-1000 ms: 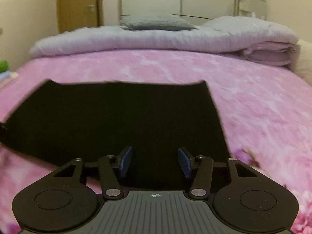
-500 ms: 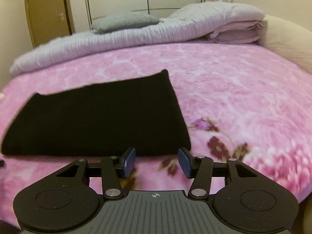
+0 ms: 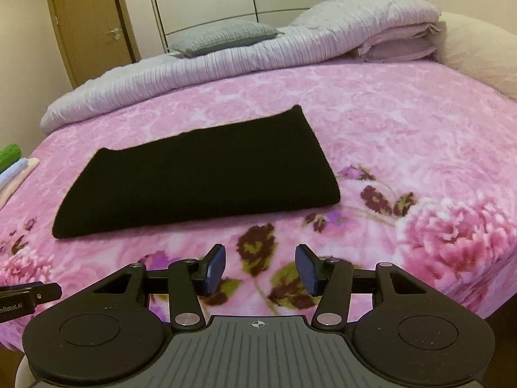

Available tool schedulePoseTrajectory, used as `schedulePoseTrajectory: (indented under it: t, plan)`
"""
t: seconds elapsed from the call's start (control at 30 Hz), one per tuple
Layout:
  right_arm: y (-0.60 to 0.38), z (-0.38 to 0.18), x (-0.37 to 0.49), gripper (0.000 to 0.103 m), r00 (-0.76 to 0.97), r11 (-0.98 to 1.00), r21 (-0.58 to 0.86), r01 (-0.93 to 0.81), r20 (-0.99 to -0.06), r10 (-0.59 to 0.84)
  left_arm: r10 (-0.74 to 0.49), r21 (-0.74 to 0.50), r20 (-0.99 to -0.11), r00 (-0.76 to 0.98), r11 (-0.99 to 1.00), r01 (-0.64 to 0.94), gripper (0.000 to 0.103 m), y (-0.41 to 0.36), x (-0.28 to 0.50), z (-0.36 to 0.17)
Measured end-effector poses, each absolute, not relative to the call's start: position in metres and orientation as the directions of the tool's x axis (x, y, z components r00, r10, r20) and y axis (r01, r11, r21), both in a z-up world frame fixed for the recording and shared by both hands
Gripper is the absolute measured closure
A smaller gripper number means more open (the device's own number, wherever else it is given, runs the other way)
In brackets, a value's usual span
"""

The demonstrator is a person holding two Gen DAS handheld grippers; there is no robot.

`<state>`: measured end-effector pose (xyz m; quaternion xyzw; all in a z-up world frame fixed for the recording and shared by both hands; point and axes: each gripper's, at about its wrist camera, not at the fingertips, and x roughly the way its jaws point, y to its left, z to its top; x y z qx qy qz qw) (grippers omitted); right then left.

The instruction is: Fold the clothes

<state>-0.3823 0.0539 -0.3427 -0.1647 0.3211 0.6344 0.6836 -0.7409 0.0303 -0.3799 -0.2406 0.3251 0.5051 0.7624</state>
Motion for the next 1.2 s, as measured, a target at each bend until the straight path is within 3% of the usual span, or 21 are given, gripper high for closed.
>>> schedulePoseTrajectory:
  t: [0.77, 1.2]
  plan:
    - [0.011, -0.292, -0.404, 0.051, 0.021, 0.123, 0.139, -0.983, -0.576, 0.817, 0.699, -0.081, -0.625, 0.346, 0.383, -0.92, 0.073, -0.013, -0.775, -0.332]
    - [0.037, -0.329, -0.381, 0.051, 0.048, 0.169, 0.132, -0.977, -0.634, 0.772, 0.642, -0.161, -0.684, 0.345, 0.329, -0.931, 0.072, 0.016, -0.78, -0.373]
